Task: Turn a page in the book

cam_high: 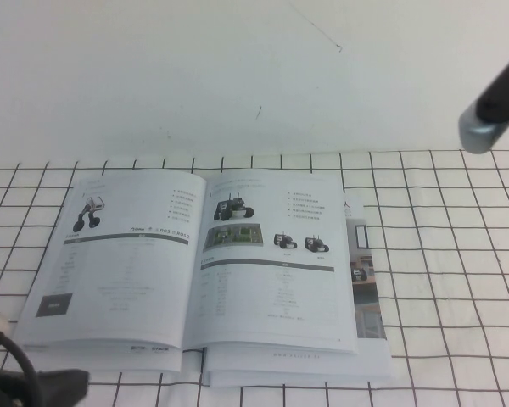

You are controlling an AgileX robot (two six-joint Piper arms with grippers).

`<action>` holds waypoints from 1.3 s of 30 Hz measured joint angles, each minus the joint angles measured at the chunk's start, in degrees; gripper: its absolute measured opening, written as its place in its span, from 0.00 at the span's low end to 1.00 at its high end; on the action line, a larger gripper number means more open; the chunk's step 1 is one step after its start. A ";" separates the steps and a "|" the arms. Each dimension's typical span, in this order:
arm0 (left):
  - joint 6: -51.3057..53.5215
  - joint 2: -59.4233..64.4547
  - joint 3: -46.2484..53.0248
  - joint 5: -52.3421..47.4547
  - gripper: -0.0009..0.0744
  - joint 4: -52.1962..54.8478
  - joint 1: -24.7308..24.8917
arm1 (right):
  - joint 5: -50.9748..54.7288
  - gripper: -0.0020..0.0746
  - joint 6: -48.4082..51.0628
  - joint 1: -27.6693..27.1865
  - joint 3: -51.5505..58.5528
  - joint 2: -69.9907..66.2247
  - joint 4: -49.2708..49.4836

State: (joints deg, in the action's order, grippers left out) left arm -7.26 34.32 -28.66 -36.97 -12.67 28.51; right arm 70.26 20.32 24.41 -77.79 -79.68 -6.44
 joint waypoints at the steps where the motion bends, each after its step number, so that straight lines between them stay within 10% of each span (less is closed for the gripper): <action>1: -4.67 -0.50 0.00 0.11 0.01 4.47 0.00 | -0.11 0.03 -0.81 0.00 1.47 2.24 -0.50; 14: -23.22 -7.51 0.00 22.88 0.01 46.22 0.00 | -27.50 0.03 -12.12 0.00 41.63 43.80 -1.69; 25: -23.69 -7.51 0.00 25.38 0.01 47.91 0.00 | -34.73 0.03 -13.25 0.00 60.81 71.13 -2.03; 39: -27.16 -7.51 0.00 25.83 0.01 38.70 0.00 | -36.00 0.03 -13.25 0.00 62.32 73.58 -1.60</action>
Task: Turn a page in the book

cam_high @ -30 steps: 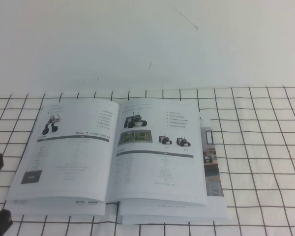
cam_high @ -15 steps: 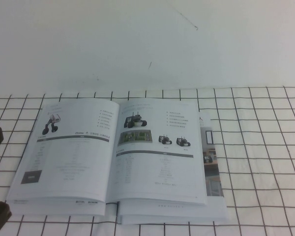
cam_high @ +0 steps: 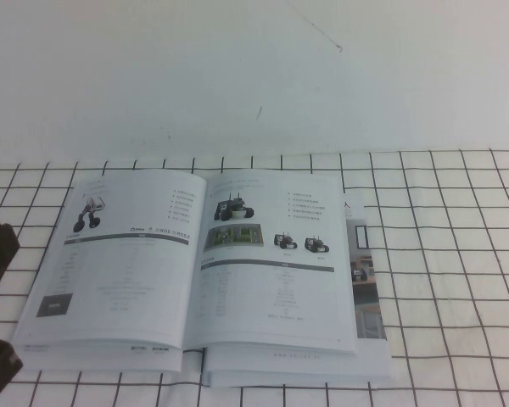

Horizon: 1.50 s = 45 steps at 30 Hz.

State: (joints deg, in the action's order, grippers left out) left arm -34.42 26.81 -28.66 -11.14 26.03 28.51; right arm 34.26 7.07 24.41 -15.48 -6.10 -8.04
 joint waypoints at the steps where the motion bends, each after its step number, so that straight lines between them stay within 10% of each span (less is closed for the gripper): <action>1: -0.86 0.00 0.00 0.00 0.01 -1.64 0.00 | 0.00 0.03 0.00 0.00 0.00 0.00 0.00; 15: -2.71 -1.80 0.32 -0.91 0.01 -4.74 -0.13 | -0.04 0.03 0.00 0.00 0.00 0.00 0.09; 27: 7.98 -20.75 8.67 -16.38 0.01 0.49 -15.36 | -0.18 0.03 0.00 0.00 0.00 0.00 0.22; 45: 7.50 -27.22 29.25 -1.44 0.01 -14.82 -17.69 | -0.18 0.03 0.00 0.00 0.00 0.00 0.26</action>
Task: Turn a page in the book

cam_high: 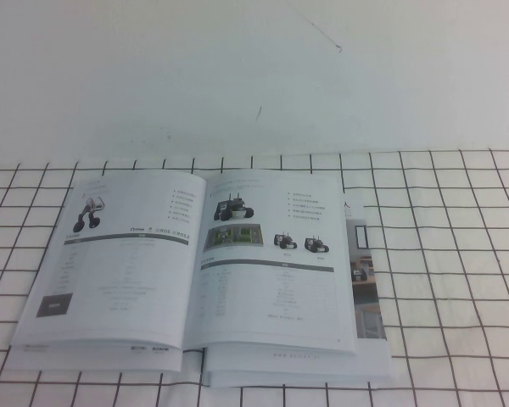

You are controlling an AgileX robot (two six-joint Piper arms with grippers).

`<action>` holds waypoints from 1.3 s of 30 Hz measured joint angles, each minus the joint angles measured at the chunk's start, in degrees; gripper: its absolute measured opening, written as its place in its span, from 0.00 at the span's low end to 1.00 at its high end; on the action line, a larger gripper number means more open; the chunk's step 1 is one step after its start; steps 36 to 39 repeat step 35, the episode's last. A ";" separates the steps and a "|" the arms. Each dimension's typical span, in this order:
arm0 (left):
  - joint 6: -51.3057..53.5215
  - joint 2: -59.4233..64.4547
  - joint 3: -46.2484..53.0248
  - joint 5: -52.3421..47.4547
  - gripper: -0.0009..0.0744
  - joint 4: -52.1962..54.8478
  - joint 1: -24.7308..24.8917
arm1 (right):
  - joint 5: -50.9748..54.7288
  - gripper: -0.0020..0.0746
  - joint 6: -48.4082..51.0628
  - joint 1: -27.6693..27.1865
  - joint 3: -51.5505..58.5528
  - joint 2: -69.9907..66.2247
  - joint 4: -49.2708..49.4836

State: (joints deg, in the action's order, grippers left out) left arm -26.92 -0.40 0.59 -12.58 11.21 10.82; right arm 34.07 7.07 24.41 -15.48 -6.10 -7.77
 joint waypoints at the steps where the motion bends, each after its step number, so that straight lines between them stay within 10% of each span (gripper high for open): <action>1: 0.88 -0.10 0.41 -0.60 0.01 -1.61 0.00 | 0.00 0.03 0.00 0.00 0.00 0.00 0.00; 14: 23.61 -0.10 0.76 -6.20 0.01 -10.42 0.00 | -0.22 0.03 0.00 0.00 0.00 0.00 0.00; 39: 23.57 -0.10 0.76 -6.45 0.01 -16.01 -3.76 | -0.22 0.03 0.00 0.00 0.00 0.00 0.00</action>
